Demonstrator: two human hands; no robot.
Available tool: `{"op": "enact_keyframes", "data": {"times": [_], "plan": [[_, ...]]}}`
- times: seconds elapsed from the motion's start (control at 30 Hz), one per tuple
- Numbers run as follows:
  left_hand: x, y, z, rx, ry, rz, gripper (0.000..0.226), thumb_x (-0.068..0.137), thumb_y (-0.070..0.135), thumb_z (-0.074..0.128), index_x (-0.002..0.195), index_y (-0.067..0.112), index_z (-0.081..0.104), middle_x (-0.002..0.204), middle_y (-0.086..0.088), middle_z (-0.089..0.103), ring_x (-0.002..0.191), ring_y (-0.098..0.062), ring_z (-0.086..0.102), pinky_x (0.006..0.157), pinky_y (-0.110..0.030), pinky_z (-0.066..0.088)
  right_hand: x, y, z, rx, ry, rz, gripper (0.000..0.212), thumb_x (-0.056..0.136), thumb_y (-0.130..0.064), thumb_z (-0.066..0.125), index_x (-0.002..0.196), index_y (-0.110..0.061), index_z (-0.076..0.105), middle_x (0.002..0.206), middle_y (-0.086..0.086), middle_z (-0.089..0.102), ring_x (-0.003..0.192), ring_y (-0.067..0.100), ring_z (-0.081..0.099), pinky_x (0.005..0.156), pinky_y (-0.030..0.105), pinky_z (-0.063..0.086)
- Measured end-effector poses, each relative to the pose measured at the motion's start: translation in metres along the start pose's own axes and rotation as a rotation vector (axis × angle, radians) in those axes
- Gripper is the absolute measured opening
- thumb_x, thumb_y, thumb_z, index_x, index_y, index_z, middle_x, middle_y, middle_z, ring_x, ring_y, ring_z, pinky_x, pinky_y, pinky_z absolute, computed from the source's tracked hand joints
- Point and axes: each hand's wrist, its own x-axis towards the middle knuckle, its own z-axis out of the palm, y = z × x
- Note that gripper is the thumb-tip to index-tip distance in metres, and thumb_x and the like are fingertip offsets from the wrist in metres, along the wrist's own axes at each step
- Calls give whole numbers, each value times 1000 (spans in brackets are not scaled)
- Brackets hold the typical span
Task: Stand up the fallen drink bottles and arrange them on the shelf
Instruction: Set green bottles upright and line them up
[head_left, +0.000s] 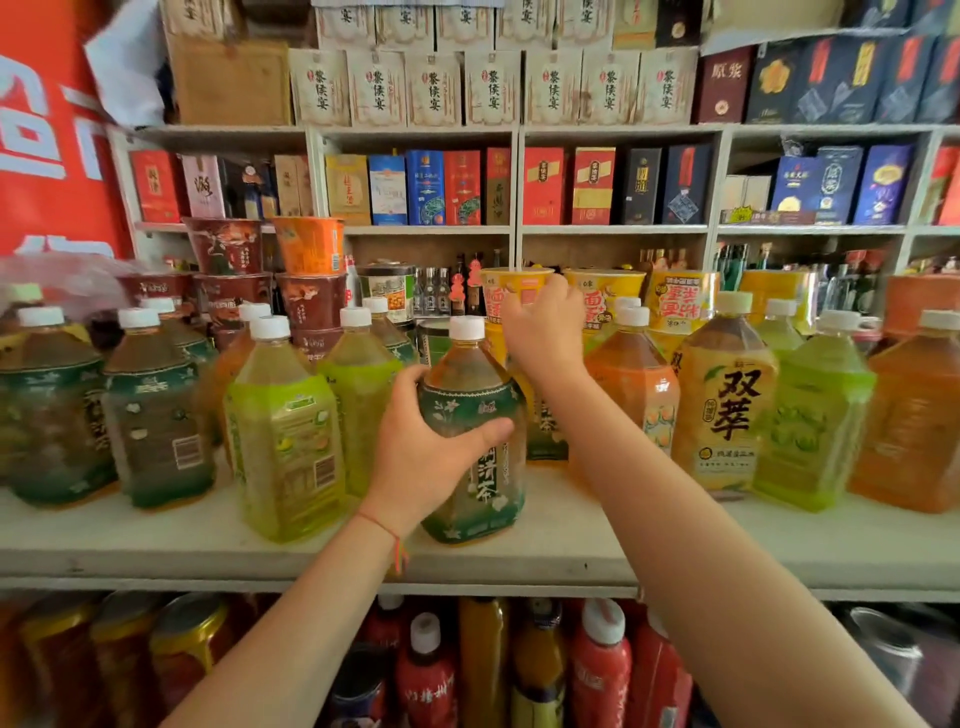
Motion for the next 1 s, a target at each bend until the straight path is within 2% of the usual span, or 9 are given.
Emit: {"op": "enact_keyframes", "data": {"times": [0.07,0.13,0.27,0.4,0.47,0.53,0.7,0.77,1.0], "plan": [[-4,0,2,110,102,37,85,65,49,90,134,29,43,128,8,53,115,-8,51,90,-19,41,9,15,12,-163,-50,110,62,95,-35,58,142,-2,35,139,16,48,129,33,45,111,46,36],[-6,1,2,209,185,58,88,69,52,86,140,26,42,131,5,49,114,-5,43,91,-21,38,15,23,17,-197,-33,140,54,94,-35,59,136,-4,43,135,14,54,126,33,49,108,50,38],[-11,-1,-1,298,253,76,91,73,57,81,146,23,38,134,2,45,111,-4,40,89,-23,40,14,20,14,-291,-36,-29,32,94,-41,58,104,-12,64,121,8,57,116,29,47,97,44,41],[-11,-3,2,242,271,53,88,75,54,80,146,25,38,133,5,44,112,-3,40,92,-23,37,-2,13,17,-462,-128,-200,38,88,-54,53,90,-19,67,116,6,55,116,30,45,95,47,40],[-12,-3,3,187,282,32,86,75,52,81,146,26,38,133,6,46,113,-3,42,92,-23,38,-9,17,16,-395,-200,-221,36,88,-59,55,92,-26,68,115,2,58,112,26,52,86,44,49],[-12,-4,5,119,285,7,86,74,51,83,144,27,39,134,7,50,117,-8,49,94,-26,44,-17,21,13,-276,-168,-248,33,91,-57,57,80,-26,65,89,-6,67,84,16,64,65,37,55],[-7,1,5,-37,337,-12,75,72,42,87,133,30,44,125,7,57,113,-12,58,95,-32,54,-33,15,2,-42,-30,-183,36,93,-47,60,67,-23,61,59,-7,62,52,8,56,47,33,48],[-10,8,0,-85,348,23,70,72,40,88,127,34,44,120,12,57,110,-8,60,94,-31,55,-37,11,-4,-2,-29,-149,39,92,-48,60,63,-22,60,55,-7,59,49,8,52,47,28,41],[-23,50,-69,-265,254,93,60,76,33,87,125,26,53,117,7,66,99,-2,67,80,-16,53,-60,-49,-37,38,-93,-108,38,87,-42,64,65,-11,65,61,6,65,54,18,58,56,34,50]]}}
